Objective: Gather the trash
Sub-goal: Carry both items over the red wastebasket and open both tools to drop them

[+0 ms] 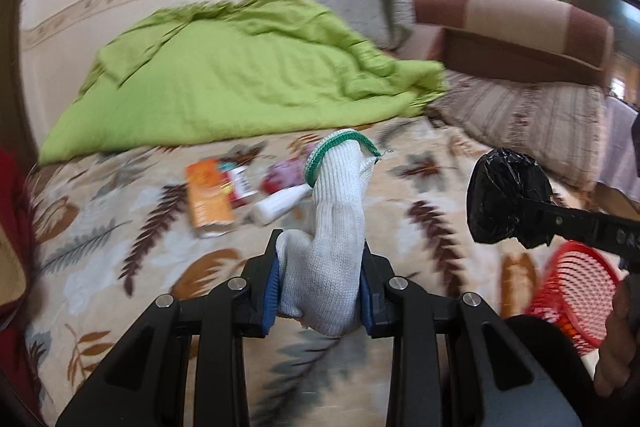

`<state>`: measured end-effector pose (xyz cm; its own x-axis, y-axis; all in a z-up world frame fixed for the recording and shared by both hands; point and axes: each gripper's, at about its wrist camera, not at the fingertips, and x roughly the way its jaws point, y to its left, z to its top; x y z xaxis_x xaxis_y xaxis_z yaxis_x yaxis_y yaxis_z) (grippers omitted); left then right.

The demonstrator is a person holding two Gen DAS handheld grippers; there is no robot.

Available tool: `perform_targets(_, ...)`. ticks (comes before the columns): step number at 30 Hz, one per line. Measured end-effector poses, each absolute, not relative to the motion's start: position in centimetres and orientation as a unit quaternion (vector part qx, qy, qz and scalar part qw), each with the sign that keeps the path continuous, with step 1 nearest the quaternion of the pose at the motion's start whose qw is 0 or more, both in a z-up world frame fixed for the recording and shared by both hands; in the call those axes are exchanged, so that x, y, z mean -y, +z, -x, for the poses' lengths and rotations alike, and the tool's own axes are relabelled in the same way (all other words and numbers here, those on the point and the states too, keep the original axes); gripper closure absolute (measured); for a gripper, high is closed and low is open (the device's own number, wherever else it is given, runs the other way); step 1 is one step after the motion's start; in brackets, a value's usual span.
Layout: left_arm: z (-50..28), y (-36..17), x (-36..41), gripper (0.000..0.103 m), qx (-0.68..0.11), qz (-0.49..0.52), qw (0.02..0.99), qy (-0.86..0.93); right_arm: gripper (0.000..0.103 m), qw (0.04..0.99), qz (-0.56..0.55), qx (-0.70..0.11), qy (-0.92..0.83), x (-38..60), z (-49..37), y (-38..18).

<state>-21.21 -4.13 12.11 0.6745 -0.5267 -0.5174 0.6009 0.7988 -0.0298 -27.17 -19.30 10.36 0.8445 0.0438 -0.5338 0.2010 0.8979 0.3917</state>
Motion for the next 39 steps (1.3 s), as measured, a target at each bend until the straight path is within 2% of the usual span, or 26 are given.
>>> perform_targets(14,28.5,17.2,15.3,0.072,-0.255,-0.091,0.832,-0.485,0.079,0.916,-0.253,-0.227,-0.213,30.3,42.0,14.6)
perform_targets(25,34.8,13.2,26.8,0.071,-0.357,-0.134,0.709,-0.593,0.078,0.868,-0.287,-0.260,-0.312,34.6,50.2,10.8)
perform_targets(27,35.6,12.1,28.2,0.061,-0.372,-0.145,0.693,-0.600,0.076,0.861,-0.293,-0.266,-0.320,35.0,51.0,9.9)
perform_targets(28,35.9,11.6,28.8,0.046,-0.380,-0.151,0.689,-0.598,0.075,0.859,-0.295,-0.269,-0.321,35.1,50.9,9.6)
perform_targets(29,36.0,11.2,29.1,0.035,-0.385,-0.156,0.690,-0.592,0.074,0.857,-0.298,-0.274,-0.319,35.3,51.0,9.2)
perform_targets(31,35.9,11.0,29.0,0.035,-0.392,-0.153,0.689,-0.590,0.065,0.848,-0.309,-0.292,-0.318,35.7,50.8,8.2)
perform_targets(39,33.6,13.1,26.2,0.035,-0.371,-0.126,0.722,-0.570,0.063,0.850,-0.303,-0.278,-0.330,35.5,51.2,8.7)
